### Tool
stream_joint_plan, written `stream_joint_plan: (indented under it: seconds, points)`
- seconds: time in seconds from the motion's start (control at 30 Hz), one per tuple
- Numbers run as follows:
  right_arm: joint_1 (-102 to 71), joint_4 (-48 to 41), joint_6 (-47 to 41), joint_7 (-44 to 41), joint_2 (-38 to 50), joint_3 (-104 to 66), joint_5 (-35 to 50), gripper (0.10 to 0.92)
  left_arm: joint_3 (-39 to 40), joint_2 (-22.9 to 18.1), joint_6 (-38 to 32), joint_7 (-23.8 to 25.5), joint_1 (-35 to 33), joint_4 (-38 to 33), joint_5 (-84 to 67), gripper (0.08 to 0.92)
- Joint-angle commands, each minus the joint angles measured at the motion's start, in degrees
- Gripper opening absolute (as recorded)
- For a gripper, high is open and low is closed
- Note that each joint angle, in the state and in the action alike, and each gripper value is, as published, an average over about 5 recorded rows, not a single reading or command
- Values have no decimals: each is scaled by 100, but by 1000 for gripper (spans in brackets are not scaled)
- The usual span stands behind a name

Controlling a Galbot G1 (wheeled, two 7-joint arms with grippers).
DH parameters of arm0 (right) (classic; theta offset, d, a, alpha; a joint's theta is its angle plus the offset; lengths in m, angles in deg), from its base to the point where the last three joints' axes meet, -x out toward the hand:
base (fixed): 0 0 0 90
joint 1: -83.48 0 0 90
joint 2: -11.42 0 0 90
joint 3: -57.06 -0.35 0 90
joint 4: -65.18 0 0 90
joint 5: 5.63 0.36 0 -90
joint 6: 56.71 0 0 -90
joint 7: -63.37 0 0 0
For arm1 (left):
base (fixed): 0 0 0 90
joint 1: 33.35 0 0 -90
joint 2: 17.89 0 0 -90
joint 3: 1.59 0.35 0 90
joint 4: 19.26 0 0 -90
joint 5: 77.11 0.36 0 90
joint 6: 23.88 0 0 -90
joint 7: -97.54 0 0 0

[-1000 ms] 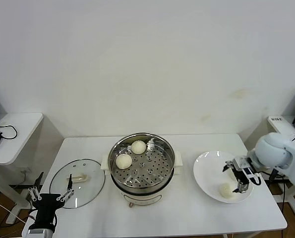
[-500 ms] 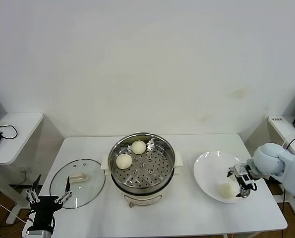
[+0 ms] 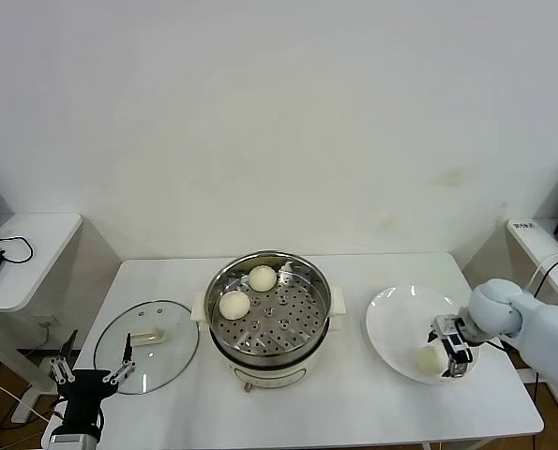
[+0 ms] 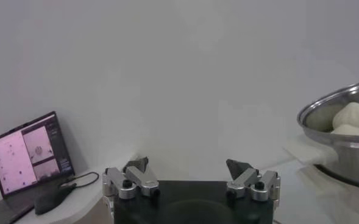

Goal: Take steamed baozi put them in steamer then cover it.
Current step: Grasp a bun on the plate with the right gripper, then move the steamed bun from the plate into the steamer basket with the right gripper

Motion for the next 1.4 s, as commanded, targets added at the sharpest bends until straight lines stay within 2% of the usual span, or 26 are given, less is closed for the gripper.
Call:
stream_joint_plan:
  seconds: [0.03,0.37,0.83,1.1,1.4]
  points:
    - [-71,-126,-47,-9,-95,-29,-13,708,-3,2,-4,0,-7,2,0,823]
    - [237,-31,-101,-164,-12,-96,131,579,-13,-11,-9,-11,-30,-45,0,823]
    - [3008,235,-215,-435,78,828,1159,577,1,41,-22,-10,-38,-76,-11,823]
    - [4841,455,-331,-116,-733,1980,1998,577,-4,86,-42,-16,-13,-45,-24,823]
    - [5305,714,-336,279,-2031,2379,2583,582,-60,77,-49,-17,-30,-24,-26,823]
